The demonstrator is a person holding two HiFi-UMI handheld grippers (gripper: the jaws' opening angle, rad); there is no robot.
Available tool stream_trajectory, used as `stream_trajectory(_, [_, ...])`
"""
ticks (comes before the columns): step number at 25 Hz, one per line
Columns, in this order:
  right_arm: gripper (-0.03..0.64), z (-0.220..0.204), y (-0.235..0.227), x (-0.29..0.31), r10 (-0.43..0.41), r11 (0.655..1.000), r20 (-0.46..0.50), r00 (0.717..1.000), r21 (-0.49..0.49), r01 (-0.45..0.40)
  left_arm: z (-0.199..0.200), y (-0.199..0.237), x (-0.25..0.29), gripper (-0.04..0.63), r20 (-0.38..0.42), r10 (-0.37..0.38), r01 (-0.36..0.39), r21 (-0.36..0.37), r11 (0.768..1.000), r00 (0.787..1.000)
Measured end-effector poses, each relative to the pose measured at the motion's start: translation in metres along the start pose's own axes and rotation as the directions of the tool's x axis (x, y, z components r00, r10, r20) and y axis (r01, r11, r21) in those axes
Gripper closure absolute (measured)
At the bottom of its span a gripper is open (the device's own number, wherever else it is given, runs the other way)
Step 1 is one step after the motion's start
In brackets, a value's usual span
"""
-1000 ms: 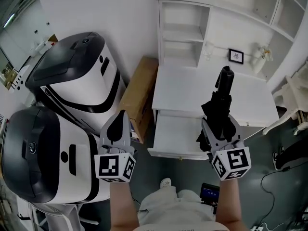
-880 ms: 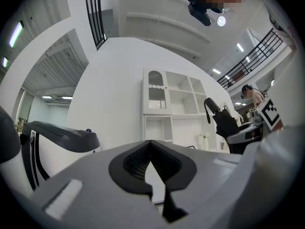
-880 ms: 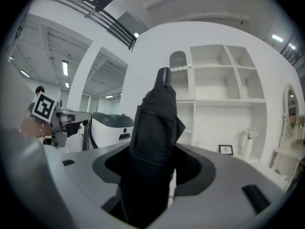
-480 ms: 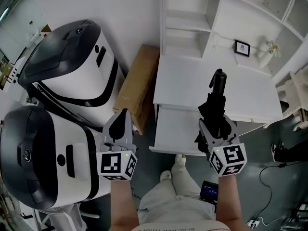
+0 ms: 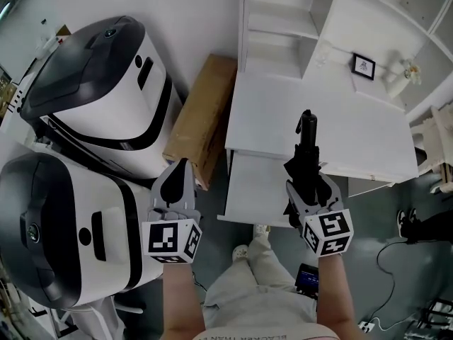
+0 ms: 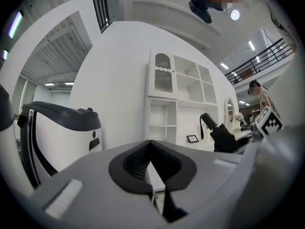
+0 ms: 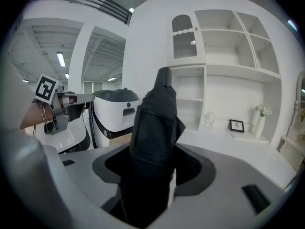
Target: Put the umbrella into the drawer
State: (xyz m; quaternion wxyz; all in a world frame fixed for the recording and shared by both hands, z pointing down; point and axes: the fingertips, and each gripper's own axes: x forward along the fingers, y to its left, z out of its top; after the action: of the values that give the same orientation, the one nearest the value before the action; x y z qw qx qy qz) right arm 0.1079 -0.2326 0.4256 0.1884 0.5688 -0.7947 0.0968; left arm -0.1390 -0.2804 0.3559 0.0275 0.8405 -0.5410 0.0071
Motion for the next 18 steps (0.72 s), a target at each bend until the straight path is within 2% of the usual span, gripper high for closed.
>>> stream_trajectory(9, [0.348,-0.032,0.007,0.038,0.112,0.985,-0.138,0.984,-0.118,-0.128,-0.011,0.001,0.016,0.592,-0.030,0.014,-0.014,0.003,1.000,0.999])
stream_trajectory(18, [0.348,-0.070,0.014,0.068,0.219,0.942,-0.287,0.932,-0.187,-0.279,-0.019,-0.001,0.034,0.593,-0.055,0.022,-0.021,0.004,1.000,0.998])
